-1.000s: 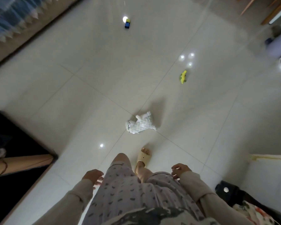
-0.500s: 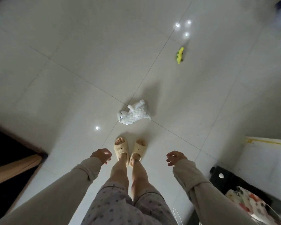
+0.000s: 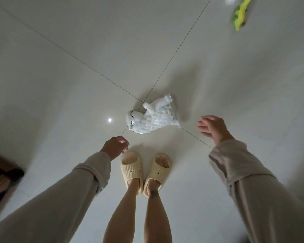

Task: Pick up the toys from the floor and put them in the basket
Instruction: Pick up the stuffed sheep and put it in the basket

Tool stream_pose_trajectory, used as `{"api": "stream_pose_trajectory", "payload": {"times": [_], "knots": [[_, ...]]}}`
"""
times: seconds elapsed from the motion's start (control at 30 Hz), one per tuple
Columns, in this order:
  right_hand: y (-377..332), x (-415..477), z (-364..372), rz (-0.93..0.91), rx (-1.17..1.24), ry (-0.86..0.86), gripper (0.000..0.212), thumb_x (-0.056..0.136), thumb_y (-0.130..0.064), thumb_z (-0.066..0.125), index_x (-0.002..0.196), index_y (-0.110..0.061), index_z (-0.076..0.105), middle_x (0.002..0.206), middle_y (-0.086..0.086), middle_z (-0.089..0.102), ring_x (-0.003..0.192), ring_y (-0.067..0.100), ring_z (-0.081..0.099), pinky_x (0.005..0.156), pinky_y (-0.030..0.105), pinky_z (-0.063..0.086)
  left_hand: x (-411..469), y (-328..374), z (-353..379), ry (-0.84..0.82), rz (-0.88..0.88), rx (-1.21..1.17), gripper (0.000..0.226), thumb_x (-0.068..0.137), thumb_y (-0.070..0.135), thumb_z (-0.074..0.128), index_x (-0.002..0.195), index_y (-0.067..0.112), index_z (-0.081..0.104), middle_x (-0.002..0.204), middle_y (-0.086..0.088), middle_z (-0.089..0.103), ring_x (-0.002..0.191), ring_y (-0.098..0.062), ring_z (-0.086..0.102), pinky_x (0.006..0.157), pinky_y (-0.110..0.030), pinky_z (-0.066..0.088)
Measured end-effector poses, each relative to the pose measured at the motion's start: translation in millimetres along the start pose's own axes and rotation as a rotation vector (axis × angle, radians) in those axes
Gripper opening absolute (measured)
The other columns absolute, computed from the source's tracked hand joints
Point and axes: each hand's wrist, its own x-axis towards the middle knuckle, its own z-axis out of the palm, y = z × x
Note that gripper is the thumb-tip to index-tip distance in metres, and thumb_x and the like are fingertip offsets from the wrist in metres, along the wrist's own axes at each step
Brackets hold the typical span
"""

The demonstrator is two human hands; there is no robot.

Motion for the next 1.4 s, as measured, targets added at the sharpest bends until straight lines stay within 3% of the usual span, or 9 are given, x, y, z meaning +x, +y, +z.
{"api": "stream_pose_trajectory", "payload": {"times": [0.17,0.3,0.4,0.53,0.63,0.73,0.83,1.1,1.4], "knots": [[12,118,47,-0.022,0.109,-0.016,0.032,0.094,-0.015,0.047,0.122,-0.004,0.056,0.11,0.016,0.063,0.097,0.028,0.063,0.079,0.036,0.053,116,-15,24,0.134,-0.064,-0.142,0.025,0.089,0.013,0.049,0.11,0.006,0.06,0.116,-0.018,0.063,0.107,-0.034,0.059,0.099,-0.042,0.046],[45,183,90,-0.06,-0.113,-0.05,0.037,0.092,-0.023,0.05,0.125,-0.007,0.055,0.122,0.016,0.061,0.103,0.026,0.06,0.088,0.039,0.05,189,-29,40,0.237,-0.192,-0.447,0.048,0.086,0.026,0.052,0.131,0.013,0.043,0.12,-0.012,0.052,0.111,-0.032,0.052,0.079,-0.039,0.049],[65,217,106,-0.097,-0.179,0.026,0.042,0.094,-0.032,0.046,0.123,-0.003,0.055,0.106,0.011,0.057,0.097,0.024,0.054,0.098,0.041,0.045,229,-37,50,0.217,-0.247,-0.633,0.058,0.085,0.034,0.052,0.138,0.017,0.035,0.129,-0.009,0.043,0.119,-0.032,0.045,0.086,-0.046,0.049],[88,228,121,-0.087,-0.153,-0.005,0.035,0.099,-0.034,0.033,0.08,-0.013,0.054,0.074,0.004,0.052,0.07,0.018,0.05,0.065,0.016,0.044,259,-39,66,0.153,-0.228,-0.837,0.051,0.087,0.045,0.045,0.134,0.023,0.041,0.125,-0.003,0.047,0.116,-0.03,0.046,0.094,-0.049,0.041],[96,207,122,-0.078,-0.024,-0.048,0.028,0.095,-0.048,0.034,0.1,-0.023,0.047,0.095,-0.001,0.052,0.087,0.016,0.05,0.08,0.028,0.041,251,-37,65,0.154,-0.178,-0.887,0.052,0.087,0.045,0.048,0.134,0.022,0.044,0.132,-0.002,0.051,0.124,-0.03,0.047,0.106,-0.046,0.037],[92,152,110,-0.05,0.159,-0.075,0.028,0.089,-0.052,0.044,0.107,-0.03,0.049,0.111,-0.003,0.054,0.1,0.018,0.053,0.093,0.042,0.045,209,-30,51,0.197,-0.082,-0.956,0.052,0.088,0.041,0.052,0.134,0.019,0.044,0.129,-0.001,0.05,0.127,-0.028,0.046,0.109,-0.05,0.038],[89,73,89,-0.075,0.271,-0.101,0.026,0.091,-0.043,0.048,0.106,-0.023,0.057,0.103,0.005,0.063,0.09,0.022,0.062,0.075,0.04,0.051,141,-18,29,0.22,0.037,-0.984,0.048,0.089,0.037,0.054,0.131,0.015,0.047,0.134,-0.006,0.053,0.125,-0.027,0.051,0.106,-0.049,0.043],[61,-154,8,-0.031,0.367,-0.114,0.03,0.095,-0.03,0.045,0.12,-0.019,0.056,0.125,0.013,0.061,0.114,0.032,0.06,0.099,0.056,0.046,-86,7,-35,0.094,0.314,-0.886,0.015,0.081,0.03,0.063,0.096,0.025,0.063,0.096,-0.001,0.074,0.095,-0.025,0.066,0.083,-0.043,0.052],[2,-359,-57,-0.157,0.331,-0.081,0.039,0.097,-0.034,0.04,0.116,-0.005,0.057,0.115,0.021,0.062,0.099,0.031,0.06,0.081,0.042,0.047,-310,31,-63,0.015,0.461,-0.882,0.018,0.079,0.032,0.067,0.097,0.03,0.065,0.097,0.005,0.075,0.091,-0.016,0.072,0.078,-0.037,0.059]]}}
